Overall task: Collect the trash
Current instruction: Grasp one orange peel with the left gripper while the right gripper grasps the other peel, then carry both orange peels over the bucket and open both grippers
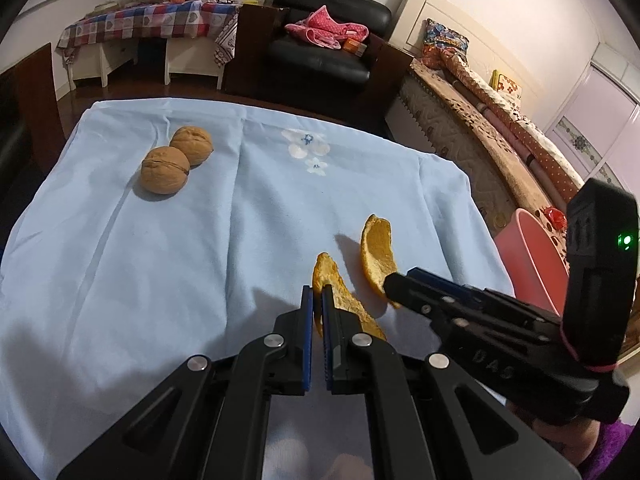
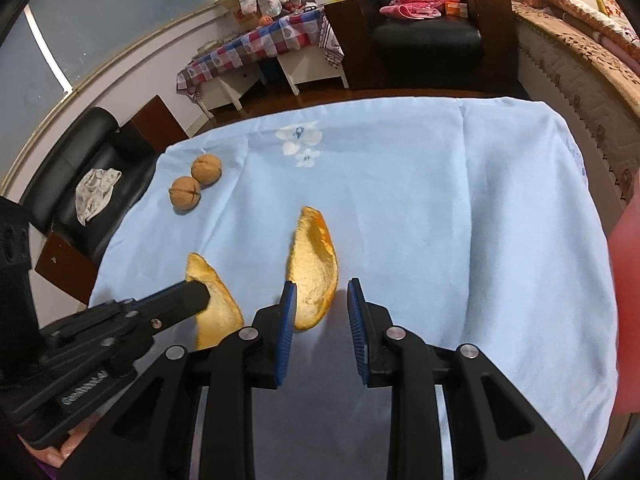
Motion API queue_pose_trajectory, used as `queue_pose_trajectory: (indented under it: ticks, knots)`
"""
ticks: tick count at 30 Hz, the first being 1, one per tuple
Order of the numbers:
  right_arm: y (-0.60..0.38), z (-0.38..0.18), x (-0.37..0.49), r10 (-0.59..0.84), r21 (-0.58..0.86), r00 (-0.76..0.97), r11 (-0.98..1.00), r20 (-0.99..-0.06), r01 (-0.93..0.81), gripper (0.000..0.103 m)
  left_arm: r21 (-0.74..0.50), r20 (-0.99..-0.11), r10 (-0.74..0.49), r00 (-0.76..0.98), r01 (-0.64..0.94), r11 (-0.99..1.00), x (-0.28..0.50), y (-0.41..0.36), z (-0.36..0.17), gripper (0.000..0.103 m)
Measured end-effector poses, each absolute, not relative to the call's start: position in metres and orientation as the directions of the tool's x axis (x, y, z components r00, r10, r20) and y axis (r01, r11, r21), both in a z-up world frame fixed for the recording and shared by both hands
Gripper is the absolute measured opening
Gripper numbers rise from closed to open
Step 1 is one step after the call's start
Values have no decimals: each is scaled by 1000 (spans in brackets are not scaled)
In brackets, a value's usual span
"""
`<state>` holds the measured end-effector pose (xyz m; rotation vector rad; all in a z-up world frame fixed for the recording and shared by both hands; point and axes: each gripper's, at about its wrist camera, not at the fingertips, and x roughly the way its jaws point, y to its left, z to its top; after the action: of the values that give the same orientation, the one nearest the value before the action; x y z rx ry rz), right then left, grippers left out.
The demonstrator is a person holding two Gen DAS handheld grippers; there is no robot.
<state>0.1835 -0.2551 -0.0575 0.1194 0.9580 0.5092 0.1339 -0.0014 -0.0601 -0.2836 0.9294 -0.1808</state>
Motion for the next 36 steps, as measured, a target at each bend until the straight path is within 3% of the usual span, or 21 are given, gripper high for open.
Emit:
queue_pose_trajectory:
  ticks: [1,3,24,36]
  knots:
    - [-254,-59,182,466,313,468,875,-751,-369,8,-316,-761,-273,589,32,948,133,-2,-60,3]
    - [-253,-60,180,459,301,471,878,-753,-374,5,-314,-758,-270,594,32,949,131,-2,-57,3]
    - [-322,-19,125,500,383,572,866,-650,-322,4,-277,-722,-266,639,86,957,100,-23,-21,3]
    - [-392,-8,100,439,404,659,888,-611,-218,4,-244,-698,-314,643,198,949,102,-78,3,3]
